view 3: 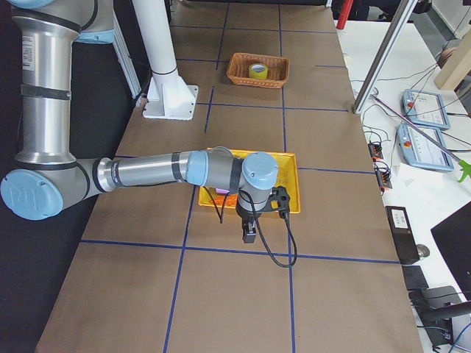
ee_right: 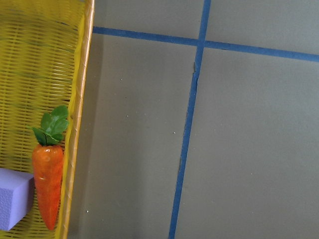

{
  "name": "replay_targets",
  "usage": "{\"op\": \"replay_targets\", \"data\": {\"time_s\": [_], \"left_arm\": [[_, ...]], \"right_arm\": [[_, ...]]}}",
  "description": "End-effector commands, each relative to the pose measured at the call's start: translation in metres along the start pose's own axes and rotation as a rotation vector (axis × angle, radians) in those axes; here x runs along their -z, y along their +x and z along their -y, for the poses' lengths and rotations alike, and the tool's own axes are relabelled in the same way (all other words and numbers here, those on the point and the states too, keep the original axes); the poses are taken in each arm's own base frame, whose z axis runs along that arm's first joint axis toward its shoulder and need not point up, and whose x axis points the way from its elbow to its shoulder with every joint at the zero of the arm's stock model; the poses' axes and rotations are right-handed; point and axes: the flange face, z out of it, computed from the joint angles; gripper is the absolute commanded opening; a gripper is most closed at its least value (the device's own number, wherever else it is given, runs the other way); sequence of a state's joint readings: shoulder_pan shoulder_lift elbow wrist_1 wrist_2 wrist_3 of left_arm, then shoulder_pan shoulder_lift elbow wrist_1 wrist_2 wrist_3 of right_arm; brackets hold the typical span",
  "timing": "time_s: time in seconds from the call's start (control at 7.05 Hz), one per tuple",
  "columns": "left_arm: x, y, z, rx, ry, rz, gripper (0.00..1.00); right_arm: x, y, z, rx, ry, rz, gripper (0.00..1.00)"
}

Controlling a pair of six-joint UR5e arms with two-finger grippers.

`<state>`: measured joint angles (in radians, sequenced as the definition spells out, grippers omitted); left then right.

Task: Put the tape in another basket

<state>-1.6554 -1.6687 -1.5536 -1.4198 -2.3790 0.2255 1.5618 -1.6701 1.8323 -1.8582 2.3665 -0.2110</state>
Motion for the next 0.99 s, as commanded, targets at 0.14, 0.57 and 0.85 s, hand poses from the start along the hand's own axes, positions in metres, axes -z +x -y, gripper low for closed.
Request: {"op": "replay_targets", "data": {"time_s": [0.14, 0.57, 0.85], "left_arm": [[-0.0094, 0.0031, -0.0034, -0.051, -0.039, -0.001, 1.00], [-0.0124, 0.0034, -0.0060, -0.025, -0.063, -0.013, 1.00], [-0.0115, 0.0063, -0.0056, -0.034, -0.061, -0.009, 1.00]], "right_arm": [[-0.0062, -0.0111, 0.0069, -0.003, -0.010, 0.000, 1.00], [-0.0086, -0.0097, 0.0064, -0.006, -0.014, 0.001, 1.00], [-0.0105, -0.0082, 0.0038, -0.011, -0.017, 0.003, 1.00]]}}
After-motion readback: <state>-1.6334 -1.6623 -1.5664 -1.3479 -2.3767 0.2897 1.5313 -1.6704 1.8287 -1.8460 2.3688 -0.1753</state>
